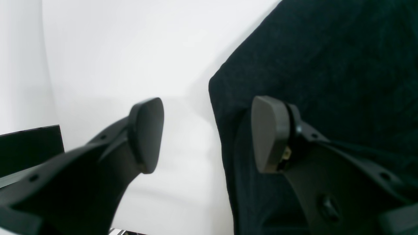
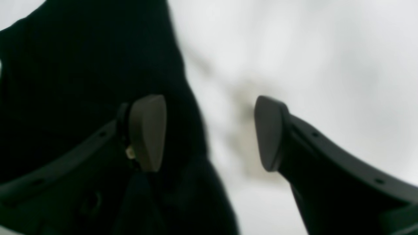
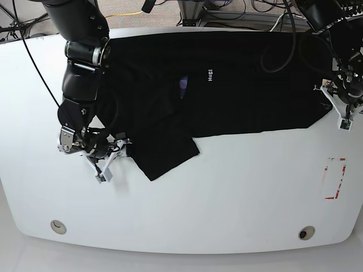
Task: Fold the T-shirt properly
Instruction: 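Move the right gripper to the shirt's hanging hem and grasp it, then fold the grasped hem with the right gripper over toward the held edge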
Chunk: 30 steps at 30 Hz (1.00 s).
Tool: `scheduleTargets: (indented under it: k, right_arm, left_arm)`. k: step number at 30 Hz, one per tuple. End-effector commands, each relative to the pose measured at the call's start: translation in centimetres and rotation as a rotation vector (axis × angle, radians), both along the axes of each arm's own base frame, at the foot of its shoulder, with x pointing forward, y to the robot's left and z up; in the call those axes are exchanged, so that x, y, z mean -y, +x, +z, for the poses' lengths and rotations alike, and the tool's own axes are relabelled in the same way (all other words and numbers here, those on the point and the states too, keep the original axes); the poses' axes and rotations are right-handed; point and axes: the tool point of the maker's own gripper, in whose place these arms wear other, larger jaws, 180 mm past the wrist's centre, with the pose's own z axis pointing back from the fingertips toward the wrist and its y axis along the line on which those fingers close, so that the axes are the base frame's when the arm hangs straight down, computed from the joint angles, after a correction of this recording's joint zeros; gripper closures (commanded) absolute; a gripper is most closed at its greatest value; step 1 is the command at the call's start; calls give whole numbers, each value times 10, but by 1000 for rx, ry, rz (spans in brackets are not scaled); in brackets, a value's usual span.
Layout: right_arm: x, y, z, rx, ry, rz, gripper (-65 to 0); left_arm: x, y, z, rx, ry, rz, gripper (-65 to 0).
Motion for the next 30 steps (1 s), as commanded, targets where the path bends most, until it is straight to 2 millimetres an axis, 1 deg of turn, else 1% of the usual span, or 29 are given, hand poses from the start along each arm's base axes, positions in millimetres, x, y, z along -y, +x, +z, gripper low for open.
scheduleTargets:
  k: [1, 5, 7, 10, 13, 15, 16, 18, 20, 22, 23, 25, 27, 28, 30]
  right_arm:
    - [-19, 13, 15, 43, 30, 24, -401]
    - [-45, 10, 12, 34, 34, 83, -396]
    - [-50, 9, 11, 34, 32, 98, -395]
    - [-63, 8, 11, 34, 44, 115, -393]
    - [-65, 8, 11, 35, 51, 113, -388]
    - [-65, 9, 12, 38, 51, 113, -346]
    - [-66, 9, 12, 39, 54, 112, -309]
    - [-66, 9, 13, 40, 56, 114, -203]
    - [-67, 10, 13, 41, 55, 116, -113]
    - [-67, 10, 14, 42, 54, 117, -40]
    - [-67, 11, 14, 44, 54, 117, -21]
    - [-68, 11, 14, 44, 55, 119, -19]
    - [-68, 11, 14, 44, 55, 119, -19]
    - [-68, 11, 14, 44, 56, 119, -19]
    - [-68, 11, 14, 44, 56, 119, -19]
  left_arm:
    - [-5, 6, 9, 29, 11, -2, -390]
    - [-6, 5, 6, 21, 6, -1, -393]
    - [-5, 7, 6, 25, 3, -1, -394]
    - [-5, 16, 14, 53, 5, -1, -396]
    - [-6, 21, 17, 66, 0, 5, -397]
    - [-7, 24, 13, 65, -20, 19, -397]
    - [-10, 26, 13, 80, -34, 65, -397]
    - [-19, 30, 9, 109, -68, 159, -407]
    - [-24, 31, 5, 130, -90, 210, -447]
    - [-26, 32, -2, 137, -110, 238, -503]
    - [-26, 33, -7, 147, -123, 240, -529]
    - [-16, 38, -18, 170, -164, 234, -550]
    - [-13, 38, -25, 173, -182, 234, -554]
    - [-9, 37, -34, 157, -199, 232, -554]
    - [-7, 39, -43, 139, -222, 236, -556]
